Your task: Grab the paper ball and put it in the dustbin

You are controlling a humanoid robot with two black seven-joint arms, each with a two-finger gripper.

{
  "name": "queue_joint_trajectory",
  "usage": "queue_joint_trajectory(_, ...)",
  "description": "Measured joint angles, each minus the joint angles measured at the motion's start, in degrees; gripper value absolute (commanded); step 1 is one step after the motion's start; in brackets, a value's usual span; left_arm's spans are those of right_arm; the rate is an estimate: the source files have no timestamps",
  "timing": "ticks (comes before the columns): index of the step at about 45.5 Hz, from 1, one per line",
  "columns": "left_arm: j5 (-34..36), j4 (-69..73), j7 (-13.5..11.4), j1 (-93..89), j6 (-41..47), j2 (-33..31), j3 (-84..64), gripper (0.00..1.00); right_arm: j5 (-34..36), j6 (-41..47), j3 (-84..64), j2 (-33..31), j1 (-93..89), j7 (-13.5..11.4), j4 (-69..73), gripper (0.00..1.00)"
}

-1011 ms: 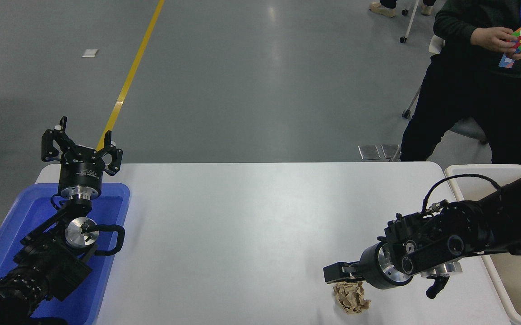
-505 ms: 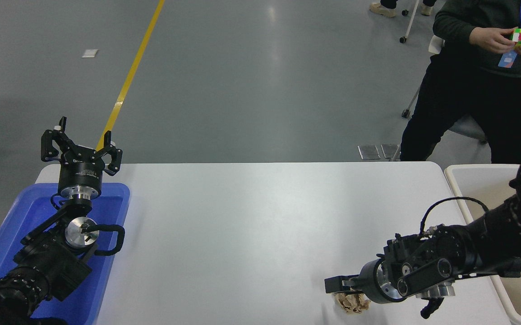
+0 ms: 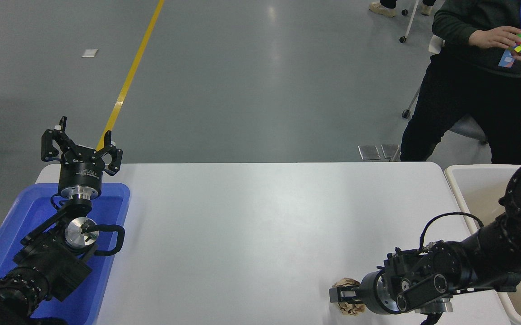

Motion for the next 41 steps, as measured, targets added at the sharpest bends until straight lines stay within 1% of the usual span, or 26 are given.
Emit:
queue_joint_trajectory(10, 0.00, 0.00, 0.00, 0.00, 0.03, 0.00, 0.01, 0.99, -0.06, -0.18, -0.27, -1.83, 1.45, 1.42, 1.21, 0.00)
queue_joint_trajectory(21, 0.00, 0.00, 0.00, 0.01, 0.03, 0.00, 0.01, 0.99, -1.67, 2.64, -0.78, -8.61, 8.61, 3.56, 6.99, 0.00)
queue_joint_trajectory(32, 0.07, 0.00, 0.01, -0.01, -0.03, 0.01, 0.01, 0.99, -4.46, 10.84, -4.16, -17.71, 21.51, 4.39, 12.87, 0.00)
queue_joint_trajectory(41, 0.08, 0.00, 0.01, -0.02, -0.05, 0.01, 0.01, 0.99, -6.34, 21.40, -9.42, -22.81, 36.17, 4.73, 15.22, 0.00)
